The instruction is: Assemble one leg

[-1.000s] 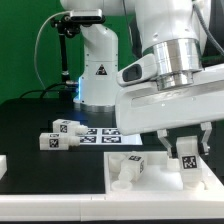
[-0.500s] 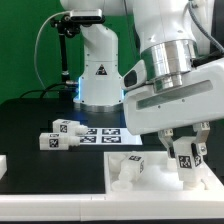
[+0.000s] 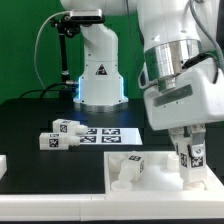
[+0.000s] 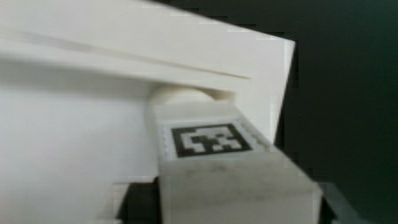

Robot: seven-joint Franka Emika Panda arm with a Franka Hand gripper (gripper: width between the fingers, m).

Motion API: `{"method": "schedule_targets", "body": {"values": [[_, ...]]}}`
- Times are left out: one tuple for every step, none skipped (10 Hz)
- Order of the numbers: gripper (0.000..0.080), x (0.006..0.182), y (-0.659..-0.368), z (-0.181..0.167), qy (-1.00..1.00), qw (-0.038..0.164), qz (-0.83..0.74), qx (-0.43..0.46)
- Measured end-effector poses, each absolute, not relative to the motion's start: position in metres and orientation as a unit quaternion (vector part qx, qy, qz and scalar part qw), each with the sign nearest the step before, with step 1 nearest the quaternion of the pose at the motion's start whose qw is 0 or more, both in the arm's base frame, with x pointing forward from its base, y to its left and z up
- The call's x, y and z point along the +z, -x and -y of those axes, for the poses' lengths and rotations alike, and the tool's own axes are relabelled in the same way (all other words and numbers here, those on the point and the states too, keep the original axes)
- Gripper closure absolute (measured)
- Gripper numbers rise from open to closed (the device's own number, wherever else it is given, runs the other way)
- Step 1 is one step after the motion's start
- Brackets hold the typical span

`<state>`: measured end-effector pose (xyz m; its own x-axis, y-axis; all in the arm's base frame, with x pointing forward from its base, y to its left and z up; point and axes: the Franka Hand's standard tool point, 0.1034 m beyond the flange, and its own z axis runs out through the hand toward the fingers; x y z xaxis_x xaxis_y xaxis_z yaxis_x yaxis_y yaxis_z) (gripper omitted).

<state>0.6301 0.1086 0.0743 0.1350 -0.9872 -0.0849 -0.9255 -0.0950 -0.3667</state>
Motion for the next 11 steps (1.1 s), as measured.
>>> {"method": "schedule_targets", "body": {"values": [[0.0489,0.074,-0.630,-0.107,0.745,0.166,-0.639,-0.096],[0.0489,0.074,-0.630,-0.107,0.745,0.166,-0.639,-0.095],[0.0307,0.074,-0.630,-0.107,0.745,0.166,-0.639,-0.095],[0.0204,0.073,-0.630,-0.107,0.751,0.165,-0.632,-0.097],[0.0204,0.070,-0.625,-0.098,0.799,0.151,-0.571,-0.109],[0.0162,0.072,-0.623,-0.089,0.829,0.143,-0.528,-0.114],[0.0151,0.075,-0.623,-0.091,0.856,0.138,-0.487,-0.104],[0.0151,0.077,-0.624,-0.096,0.886,0.131,-0.434,-0.095],[0.0151,0.077,-0.625,-0.101,0.916,0.122,-0.371,-0.092],[0.0151,0.079,-0.627,-0.100,0.927,0.119,-0.340,-0.102],[0.0151,0.085,-0.630,-0.100,0.932,0.120,-0.323,-0.109]]}}
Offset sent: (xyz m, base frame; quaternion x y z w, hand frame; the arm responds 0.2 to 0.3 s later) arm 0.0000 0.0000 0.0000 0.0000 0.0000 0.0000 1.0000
